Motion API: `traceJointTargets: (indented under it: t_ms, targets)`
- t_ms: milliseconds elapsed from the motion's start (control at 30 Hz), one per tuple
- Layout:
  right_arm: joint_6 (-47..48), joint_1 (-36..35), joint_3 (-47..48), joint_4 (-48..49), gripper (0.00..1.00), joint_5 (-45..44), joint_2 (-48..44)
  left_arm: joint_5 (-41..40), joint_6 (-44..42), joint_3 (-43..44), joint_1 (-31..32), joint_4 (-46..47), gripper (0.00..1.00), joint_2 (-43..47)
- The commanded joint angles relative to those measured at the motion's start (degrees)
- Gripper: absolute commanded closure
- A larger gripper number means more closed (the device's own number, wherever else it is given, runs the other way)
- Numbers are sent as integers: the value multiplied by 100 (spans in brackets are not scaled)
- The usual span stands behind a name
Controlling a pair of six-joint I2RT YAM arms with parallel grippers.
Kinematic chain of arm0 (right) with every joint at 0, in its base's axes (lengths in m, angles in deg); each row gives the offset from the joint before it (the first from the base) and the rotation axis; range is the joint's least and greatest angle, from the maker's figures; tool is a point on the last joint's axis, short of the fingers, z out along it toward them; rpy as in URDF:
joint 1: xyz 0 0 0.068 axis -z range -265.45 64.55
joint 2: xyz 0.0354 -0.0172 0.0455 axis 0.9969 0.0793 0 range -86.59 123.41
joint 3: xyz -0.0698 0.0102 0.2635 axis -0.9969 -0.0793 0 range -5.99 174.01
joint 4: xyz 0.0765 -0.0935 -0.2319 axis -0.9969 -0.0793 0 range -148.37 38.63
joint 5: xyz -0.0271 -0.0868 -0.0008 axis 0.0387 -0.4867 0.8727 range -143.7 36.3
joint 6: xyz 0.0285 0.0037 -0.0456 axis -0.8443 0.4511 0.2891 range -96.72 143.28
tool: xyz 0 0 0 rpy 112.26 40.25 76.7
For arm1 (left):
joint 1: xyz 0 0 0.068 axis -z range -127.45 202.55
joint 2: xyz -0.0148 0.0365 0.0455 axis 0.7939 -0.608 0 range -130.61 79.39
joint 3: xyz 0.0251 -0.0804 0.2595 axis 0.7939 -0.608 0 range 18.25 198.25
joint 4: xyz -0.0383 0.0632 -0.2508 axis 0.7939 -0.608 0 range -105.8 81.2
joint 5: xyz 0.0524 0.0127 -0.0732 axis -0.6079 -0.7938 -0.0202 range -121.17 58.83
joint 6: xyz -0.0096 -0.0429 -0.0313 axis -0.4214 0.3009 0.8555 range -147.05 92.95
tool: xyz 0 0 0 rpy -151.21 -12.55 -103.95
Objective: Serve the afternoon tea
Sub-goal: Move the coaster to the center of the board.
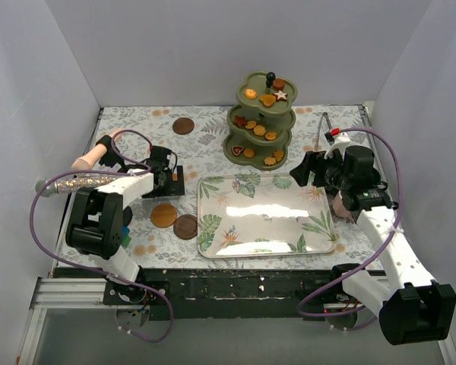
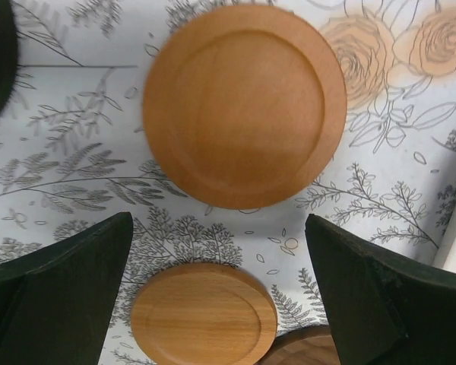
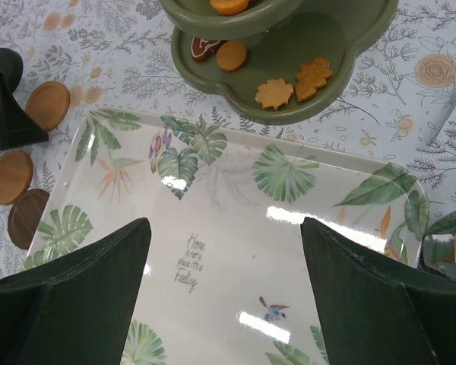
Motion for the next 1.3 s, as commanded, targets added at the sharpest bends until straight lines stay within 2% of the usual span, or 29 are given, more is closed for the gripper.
traceJointTargets:
  t_ms: [0, 100, 300, 667, 1067, 1267]
  targets:
    - [18, -14, 214, 61, 11, 127, -140, 435, -59, -7, 24, 130, 2, 33]
    - [18, -15, 205, 53, 11, 101, -184, 356, -190, 19, 24, 192, 2, -168]
    - [-9, -23, 188, 61, 12, 136, -219, -30, -261, 300, 24, 131, 18, -801]
    - [18, -14, 109, 123, 12, 92, -202, 303, -358, 1187, 15, 183, 28, -1706]
    - [79, -14, 109, 255, 12, 57, 9, 927, -393, 2865, 32, 25, 30, -2989]
    - [97, -14, 196, 299, 12, 57, 220, 989, -621, 3595, 164, -247, 31, -3657]
